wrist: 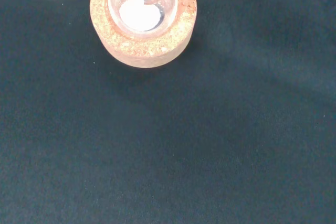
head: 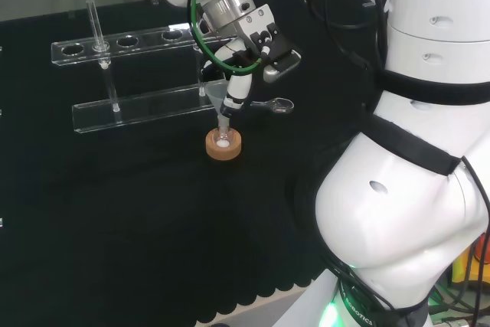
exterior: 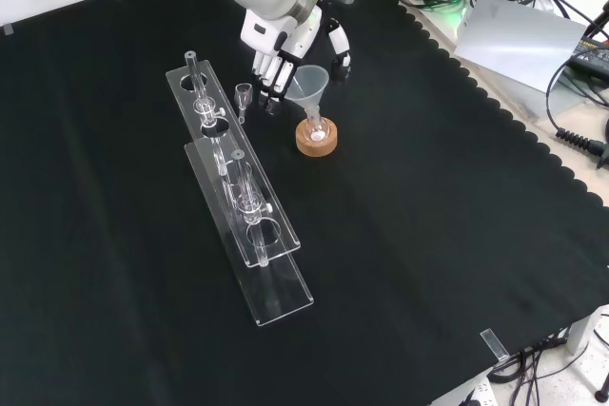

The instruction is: Remove the funnel from the round-bottom flask.

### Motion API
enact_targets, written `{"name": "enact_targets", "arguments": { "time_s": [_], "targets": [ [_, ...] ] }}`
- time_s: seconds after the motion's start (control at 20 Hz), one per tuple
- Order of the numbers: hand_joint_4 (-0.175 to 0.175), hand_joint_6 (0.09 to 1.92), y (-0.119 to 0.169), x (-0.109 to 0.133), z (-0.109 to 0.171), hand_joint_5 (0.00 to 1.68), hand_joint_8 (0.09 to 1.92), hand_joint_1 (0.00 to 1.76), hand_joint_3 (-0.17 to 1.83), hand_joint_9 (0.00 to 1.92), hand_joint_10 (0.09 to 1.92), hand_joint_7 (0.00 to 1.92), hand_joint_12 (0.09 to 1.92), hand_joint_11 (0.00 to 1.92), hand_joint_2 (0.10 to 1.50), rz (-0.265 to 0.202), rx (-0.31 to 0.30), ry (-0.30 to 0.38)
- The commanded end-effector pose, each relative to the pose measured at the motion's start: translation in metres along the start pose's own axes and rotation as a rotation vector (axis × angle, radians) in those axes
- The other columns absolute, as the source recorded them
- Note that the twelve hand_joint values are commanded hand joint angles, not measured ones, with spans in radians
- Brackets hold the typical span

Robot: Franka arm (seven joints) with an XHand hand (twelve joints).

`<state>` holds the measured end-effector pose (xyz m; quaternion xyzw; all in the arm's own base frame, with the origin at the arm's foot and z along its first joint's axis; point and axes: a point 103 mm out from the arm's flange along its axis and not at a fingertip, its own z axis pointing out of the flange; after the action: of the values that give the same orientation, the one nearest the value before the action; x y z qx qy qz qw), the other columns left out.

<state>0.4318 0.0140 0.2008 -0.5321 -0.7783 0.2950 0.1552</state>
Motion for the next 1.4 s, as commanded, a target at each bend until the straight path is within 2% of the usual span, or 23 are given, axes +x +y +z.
{"name": "enact_targets", "arguments": {
  "time_s": [0.05, 0.35, 0.65, 0.9, 1.2, 1.4],
  "targets": [
    [0.045, 0.09, 0.000, 0.002, 0.000, 0.14, 0.55, 0.76, 0.58, 0.35, 0.73, 0.00, 1.48, 0.37, 0.60, 0.003, 0.000, -0.009],
    [0.042, 0.09, -0.001, 0.001, -0.001, 0.20, 0.63, 0.79, 0.63, 0.51, 0.64, 0.05, 1.47, 0.39, 0.60, 0.006, -0.018, -0.027],
    [0.030, 0.09, -0.002, 0.002, -0.001, 0.32, 0.64, 0.82, 0.65, 0.62, 0.58, 0.20, 1.45, 0.41, 0.60, 0.002, -0.018, -0.037],
    [0.026, 0.09, -0.001, 0.005, -0.001, 0.36, 0.63, 0.84, 0.66, 0.67, 0.55, 0.25, 1.44, 0.42, 0.61, 0.003, -0.017, -0.049],
    [0.017, 0.09, -0.002, 0.003, -0.001, 0.38, 0.63, 0.87, 0.68, 0.71, 0.53, 0.29, 1.42, 0.43, 0.62, 0.009, -0.048, -0.057],
    [0.002, 0.09, -0.010, 0.001, -0.011, 0.40, 0.62, 0.89, 0.70, 0.73, 0.51, 0.33, 1.40, 0.45, 0.63, 0.014, -0.071, -0.056]
  ]
}}
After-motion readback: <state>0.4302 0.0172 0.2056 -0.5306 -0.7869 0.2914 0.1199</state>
